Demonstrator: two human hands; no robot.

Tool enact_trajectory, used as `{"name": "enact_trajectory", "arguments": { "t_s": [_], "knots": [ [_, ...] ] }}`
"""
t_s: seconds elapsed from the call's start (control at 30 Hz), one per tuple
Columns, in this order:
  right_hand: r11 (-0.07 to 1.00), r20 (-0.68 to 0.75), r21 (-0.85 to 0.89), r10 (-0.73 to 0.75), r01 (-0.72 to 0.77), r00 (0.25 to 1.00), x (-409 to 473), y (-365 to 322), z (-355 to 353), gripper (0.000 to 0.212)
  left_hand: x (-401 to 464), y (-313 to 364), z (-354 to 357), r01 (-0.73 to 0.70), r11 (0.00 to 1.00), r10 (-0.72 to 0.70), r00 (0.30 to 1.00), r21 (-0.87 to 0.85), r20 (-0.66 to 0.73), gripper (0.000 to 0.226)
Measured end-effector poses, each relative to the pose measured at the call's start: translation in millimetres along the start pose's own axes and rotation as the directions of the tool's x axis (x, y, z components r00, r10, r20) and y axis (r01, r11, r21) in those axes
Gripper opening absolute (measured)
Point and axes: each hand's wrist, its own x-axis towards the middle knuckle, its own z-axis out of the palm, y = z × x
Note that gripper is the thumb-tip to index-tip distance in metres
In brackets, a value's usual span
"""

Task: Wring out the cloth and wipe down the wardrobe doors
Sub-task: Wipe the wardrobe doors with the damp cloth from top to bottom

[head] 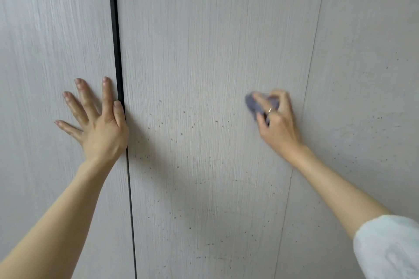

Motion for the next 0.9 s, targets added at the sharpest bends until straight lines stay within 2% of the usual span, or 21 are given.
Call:
{"name": "enact_trajectory", "arguments": {
  "t_s": [0.03, 0.07, 0.13, 0.2, 0.23, 0.27, 0.33, 0.37, 0.4, 0.43, 0.47, 0.53, 0.6, 0.67, 0.7, 0.77, 0.83, 0.87, 0.9],
  "knots": [
    [0.989, -0.069, 0.025, 0.145, -0.144, 0.987, 14.6, -0.2, 0.1, 0.040, 0.0, -0.1, 0.3, -0.002, 1.000, 0.002, 1.000, 0.000, -0.002, 0.051],
    [0.973, -0.131, 0.050, 0.232, -0.227, 0.964, 24.4, -3.6, 1.2, 0.040, 0.1, -0.2, 0.7, -0.002, 1.000, 0.002, 1.000, 0.001, -0.002, 0.051],
    [0.969, -0.175, 0.074, 0.247, -0.238, 0.953, 25.2, -14.5, 10.3, 0.037, -0.2, -0.6, 1.2, 0.000, 1.000, 0.000, 1.000, -0.001, -0.003, 0.051],
    [0.989, -0.082, 0.100, 0.118, -0.110, 0.990, -1.2, -26.6, 26.4, 0.035, -0.4, -0.9, 2.0, 0.006, 1.000, -0.006, 1.000, -0.001, -0.008, 0.051],
    [0.993, 0.022, 0.114, -0.011, 0.008, 1.000, -20.6, -34.1, 33.4, 0.035, -0.2, -0.5, 2.1, 0.009, 1.000, -0.009, 1.000, 0.000, -0.009, 0.051],
    [0.979, 0.156, 0.134, -0.172, 0.152, 0.973, -40.7, -39.7, 38.2, 0.035, -0.3, -0.5, 2.0, 0.012, 1.000, -0.012, 1.000, 0.001, -0.007, 0.051],
    [0.892, 0.382, 0.146, -0.449, 0.427, 0.808, -60.8, -42.9, 35.8, 0.040, 0.1, -0.3, 2.4, 0.013, 1.000, -0.013, 1.000, 0.007, -0.007, 0.051],
    [0.846, 0.440, 0.136, -0.517, 0.515, 0.734, -54.6, -39.5, 30.5, 0.045, 0.5, -0.4, 2.6, 0.012, 1.000, -0.012, 1.000, 0.010, -0.010, 0.051],
    [0.833, 0.448, 0.112, -0.529, 0.542, 0.721, -42.9, -36.7, 25.7, 0.046, -0.1, -1.4, 2.5, 0.014, 1.000, -0.014, 1.000, 0.011, -0.013, 0.051],
    [0.857, 0.418, 0.092, -0.495, 0.506, 0.762, -27.8, -35.2, 20.6, 0.039, 0.3, -0.9, 3.0, 0.012, 1.000, -0.012, 1.000, 0.012, -0.015, 0.051],
    [0.903, 0.343, 0.075, -0.421, 0.422, 0.840, -11.7, -33.7, 16.7, 0.032, 0.3, -1.2, 3.2, 0.011, 1.000, -0.010, 1.000, 0.015, -0.014, 0.051],
    [0.985, 0.123, 0.052, -0.169, 0.163, 0.978, 21.7, -32.3, 11.0, 0.033, 0.4, -1.5, 3.6, 0.014, 1.000, -0.013, 1.000, 0.015, -0.014, 0.050],
    [0.996, -0.008, 0.037, 0.085, -0.085, 0.996, 42.9, -35.3, 14.4, 0.040, 0.1, -1.9, 3.7, 0.015, 1.000, -0.014, 1.000, 0.013, -0.015, 0.050],
    [0.988, -0.071, 0.068, 0.142, -0.137, 0.987, 41.5, -48.0, 27.9, 0.037, 0.4, -2.4, 3.9, 0.014, 1.000, -0.013, 1.000, 0.014, -0.016, 0.050],
    [0.992, -0.061, 0.091, 0.094, -0.088, 0.994, 31.5, -57.4, 36.4, 0.034, 0.3, -2.8, 4.0, 0.013, 1.000, -0.012, 1.000, 0.016, -0.016, 0.050],
    [0.976, 0.036, 0.101, -0.195, 0.191, 0.980, -4.0, -77.4, 52.1, 0.028, -0.1, -3.0, 4.3, 0.012, 1.000, -0.012, 1.000, 0.012, -0.017, 0.050],
    [0.871, 0.226, 0.092, -0.491, 0.483, 0.841, -38.0, -95.2, 54.0, 0.038, -0.2, -2.9, 4.8, 0.008, 1.000, -0.008, 1.000, 0.007, -0.014, 0.050],
    [0.818, 0.292, 0.073, -0.565, 0.571, 0.772, -45.9, -98.3, 53.1, 0.043, -0.3, -3.5, 4.9, 0.006, 1.000, -0.006, 1.000, 0.009, -0.012, 0.050],
    [0.799, 0.322, 0.082, -0.587, 0.596, 0.742, -44.8, -97.8, 52.1, 0.044, -0.4, -3.9, 5.0, 0.005, 1.000, -0.005, 1.000, 0.014, -0.013, 0.049]
  ]
}}
